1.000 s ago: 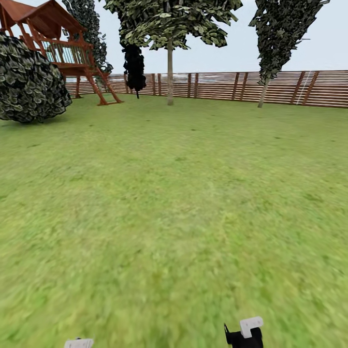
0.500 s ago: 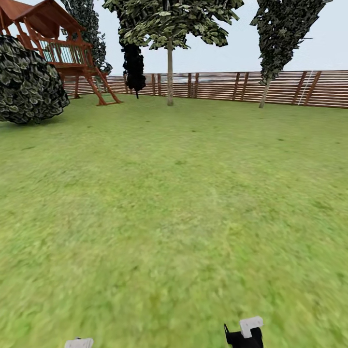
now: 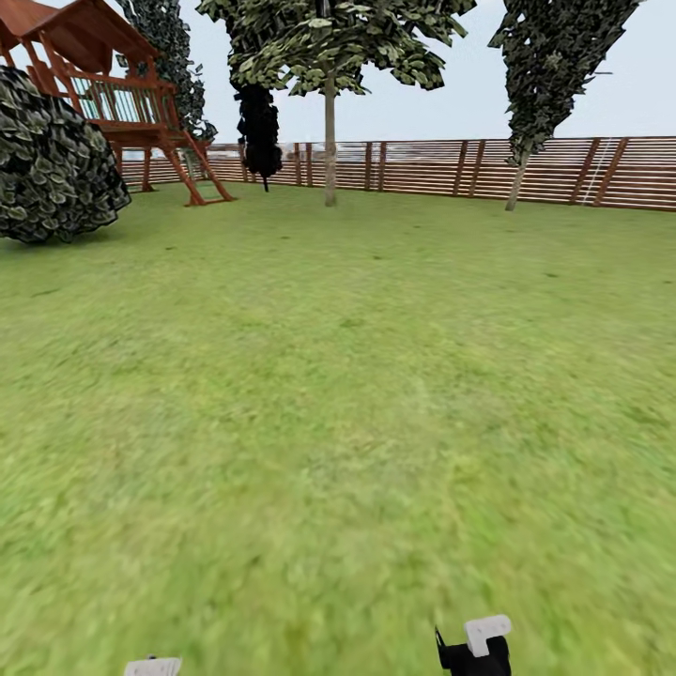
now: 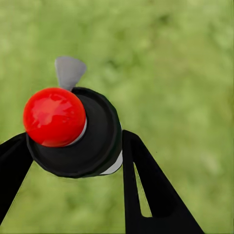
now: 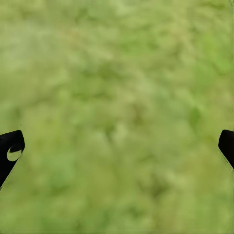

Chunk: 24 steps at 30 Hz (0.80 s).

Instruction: In the garden, pick up the pesticide atomizer on the floor and spray pesticide onto both trees until each tree trunk is fully covered.

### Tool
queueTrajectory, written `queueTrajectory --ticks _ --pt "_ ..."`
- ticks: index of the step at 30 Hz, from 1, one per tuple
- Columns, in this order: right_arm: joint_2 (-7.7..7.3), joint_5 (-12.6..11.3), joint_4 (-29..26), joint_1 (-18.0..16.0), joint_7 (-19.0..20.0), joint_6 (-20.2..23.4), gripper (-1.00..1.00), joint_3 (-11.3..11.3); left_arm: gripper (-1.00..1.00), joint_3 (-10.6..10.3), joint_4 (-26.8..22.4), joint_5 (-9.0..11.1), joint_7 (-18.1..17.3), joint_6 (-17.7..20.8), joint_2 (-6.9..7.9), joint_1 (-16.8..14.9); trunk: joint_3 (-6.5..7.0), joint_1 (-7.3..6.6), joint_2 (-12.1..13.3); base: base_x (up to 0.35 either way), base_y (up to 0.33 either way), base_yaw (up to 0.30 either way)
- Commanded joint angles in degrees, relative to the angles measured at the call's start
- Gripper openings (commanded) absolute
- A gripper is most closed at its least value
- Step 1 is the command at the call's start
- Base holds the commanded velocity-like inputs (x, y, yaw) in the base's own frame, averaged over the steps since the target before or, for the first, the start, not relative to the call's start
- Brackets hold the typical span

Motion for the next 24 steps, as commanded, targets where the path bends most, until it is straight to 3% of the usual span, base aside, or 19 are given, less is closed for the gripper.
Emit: queueTrajectory --ticks 1,24 --pt "-0.03 0.44 0.04 -0.03 -0.52 -0.07 1.00 0.34 -1.00 0.53 0.04 -0.59 -0.14 -0.19 0.01 -0.03 -0.05 0.03 -0.02 0.340 0.000 0.000" --pt "-0.06 0.44 0.04 -0.03 -0.61 -0.07 1.00 0.34 -1.00 0.53 0.04 -0.67 -0.14 -0.19 0.12 -0.02 -0.05 0.03 -0.02 0.340 0.000 0.000"
